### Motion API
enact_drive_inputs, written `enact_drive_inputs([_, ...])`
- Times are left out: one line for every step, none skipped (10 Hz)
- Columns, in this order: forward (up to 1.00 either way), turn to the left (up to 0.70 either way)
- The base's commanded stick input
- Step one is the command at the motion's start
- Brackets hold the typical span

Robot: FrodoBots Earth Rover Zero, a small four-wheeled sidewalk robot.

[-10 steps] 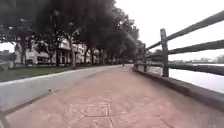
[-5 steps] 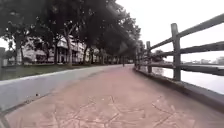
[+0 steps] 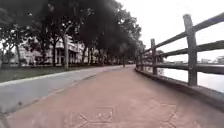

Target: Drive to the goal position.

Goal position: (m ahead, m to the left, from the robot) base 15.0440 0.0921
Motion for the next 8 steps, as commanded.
enact_drive_inputs([1.0,0.0])
enact_drive_inputs([1.0,-0.05])
enact_drive_inputs([1.0,-0.38])
enact_drive_inputs([1.0,-0.4])
enact_drive_inputs([1.0,-0.4])
enact_drive_inputs([1.0,-0.4])
enact_drive_inputs([1.0,-0.13])
enact_drive_inputs([1.0,0.0])
